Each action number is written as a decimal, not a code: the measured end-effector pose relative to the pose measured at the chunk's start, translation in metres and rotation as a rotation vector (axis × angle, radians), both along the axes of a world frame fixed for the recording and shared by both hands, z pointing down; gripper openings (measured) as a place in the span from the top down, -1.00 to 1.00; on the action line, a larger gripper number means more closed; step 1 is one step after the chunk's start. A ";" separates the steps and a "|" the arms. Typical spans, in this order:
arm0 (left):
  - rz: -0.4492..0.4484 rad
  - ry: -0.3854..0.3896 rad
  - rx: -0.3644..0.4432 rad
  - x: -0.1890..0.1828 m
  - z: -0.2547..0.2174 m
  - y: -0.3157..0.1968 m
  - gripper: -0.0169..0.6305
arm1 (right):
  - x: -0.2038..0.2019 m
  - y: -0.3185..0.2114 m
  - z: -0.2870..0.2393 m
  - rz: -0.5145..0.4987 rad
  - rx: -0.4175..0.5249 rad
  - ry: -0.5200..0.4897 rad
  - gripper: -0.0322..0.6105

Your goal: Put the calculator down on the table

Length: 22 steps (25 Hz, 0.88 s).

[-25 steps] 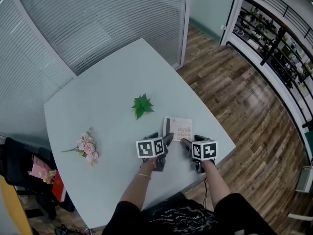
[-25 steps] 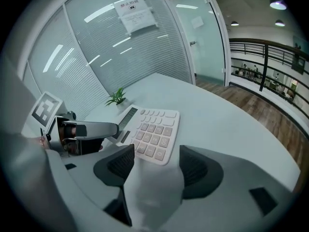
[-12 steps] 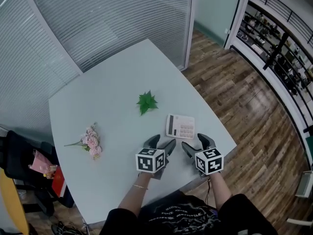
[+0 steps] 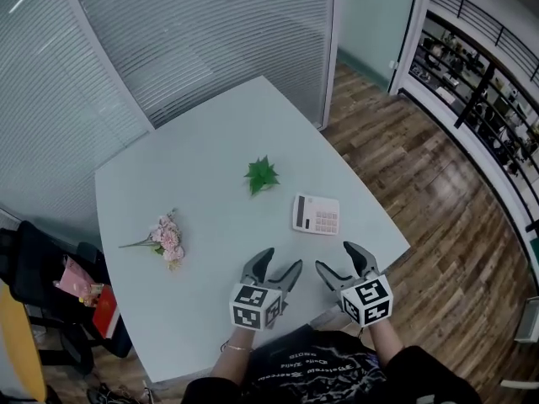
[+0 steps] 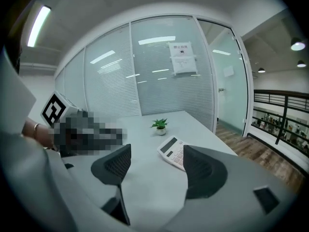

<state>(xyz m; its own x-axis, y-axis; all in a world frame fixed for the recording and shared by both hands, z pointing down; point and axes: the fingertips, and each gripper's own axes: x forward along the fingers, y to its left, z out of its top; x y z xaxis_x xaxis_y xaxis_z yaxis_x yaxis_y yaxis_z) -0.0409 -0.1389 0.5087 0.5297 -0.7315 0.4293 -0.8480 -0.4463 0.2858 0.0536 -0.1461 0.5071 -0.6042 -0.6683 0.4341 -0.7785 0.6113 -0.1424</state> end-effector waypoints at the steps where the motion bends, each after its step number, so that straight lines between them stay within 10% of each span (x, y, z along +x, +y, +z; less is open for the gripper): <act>1: -0.009 0.010 0.014 -0.001 -0.005 0.007 -0.06 | -0.001 0.008 -0.001 -0.015 0.009 0.008 -0.17; 17: -0.003 0.013 0.059 -0.002 0.002 0.093 -0.05 | -0.008 0.067 0.006 -0.056 0.054 0.013 -0.01; 22: -0.066 0.015 0.028 -0.007 0.002 0.092 0.67 | -0.008 0.072 -0.001 -0.059 0.083 -0.036 0.61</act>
